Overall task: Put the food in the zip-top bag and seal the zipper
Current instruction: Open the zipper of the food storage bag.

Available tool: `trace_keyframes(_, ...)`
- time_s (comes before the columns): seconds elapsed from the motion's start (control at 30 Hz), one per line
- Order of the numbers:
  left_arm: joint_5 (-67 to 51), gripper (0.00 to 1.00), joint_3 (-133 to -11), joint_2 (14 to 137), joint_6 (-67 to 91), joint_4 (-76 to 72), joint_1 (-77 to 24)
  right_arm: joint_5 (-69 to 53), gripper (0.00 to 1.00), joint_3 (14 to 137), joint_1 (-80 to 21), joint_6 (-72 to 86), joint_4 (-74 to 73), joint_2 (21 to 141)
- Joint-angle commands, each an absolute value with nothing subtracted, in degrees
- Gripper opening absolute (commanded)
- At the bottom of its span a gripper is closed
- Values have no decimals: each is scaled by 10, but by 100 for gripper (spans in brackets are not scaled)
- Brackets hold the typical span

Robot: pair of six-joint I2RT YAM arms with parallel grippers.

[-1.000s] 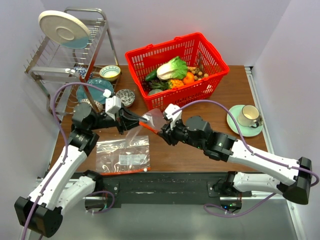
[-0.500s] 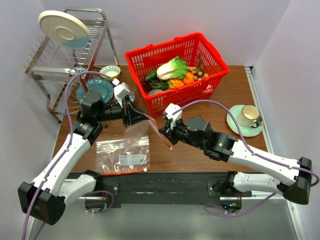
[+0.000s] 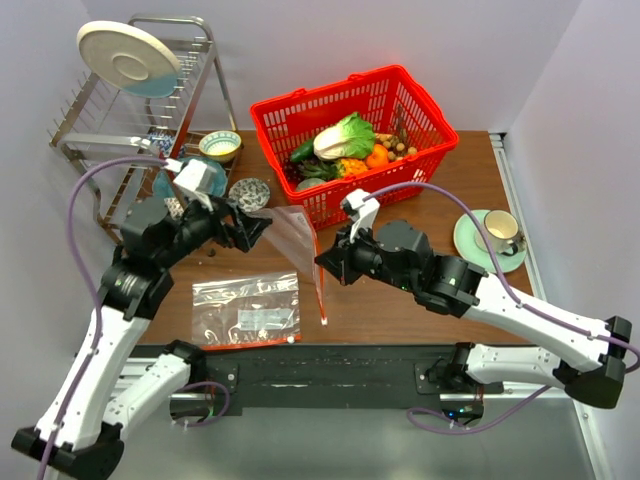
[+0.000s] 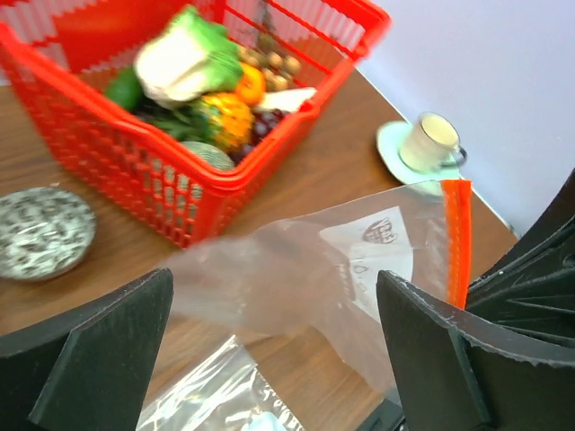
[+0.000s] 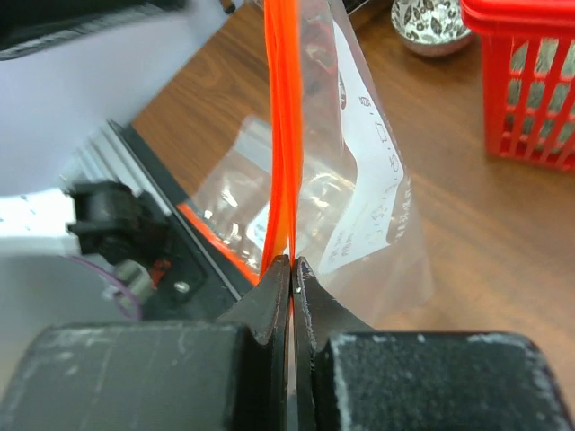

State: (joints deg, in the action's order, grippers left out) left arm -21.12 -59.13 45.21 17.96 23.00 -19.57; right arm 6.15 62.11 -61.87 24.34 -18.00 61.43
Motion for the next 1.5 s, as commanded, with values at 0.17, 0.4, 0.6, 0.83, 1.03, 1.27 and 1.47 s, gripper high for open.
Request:
trace_keyframes(0.17, -224, 97, -570, 349, 250, 264, -193, 121, 0, 619, -617, 410, -142, 610)
trace_keyframes(0.4, -279, 88, -558, 380, 258, 257, -193, 138, 0, 607, -618, 518, -86, 634)
trace_keyframes(0.6, -299, 76, -521, 406, 282, 196, -196, 178, 0, 635, -617, 530, -104, 664)
trace_keyframes(0.83, -286, 74, -494, 437, 302, 132, -239, 182, 0, 661, -617, 533, -113, 693)
trace_keyframes(1.03, -247, 67, -500, 470, 287, 127, -307, 201, 0, 683, -617, 535, -126, 700)
trace_keyframes(1.27, -230, 51, -502, 483, 274, 131, -308, 198, 0, 686, -618, 534, -124, 700)
trace_keyframes(1.47, -225, 23, -511, 490, 259, 140, -309, 191, 0, 685, -617, 534, -119, 705)
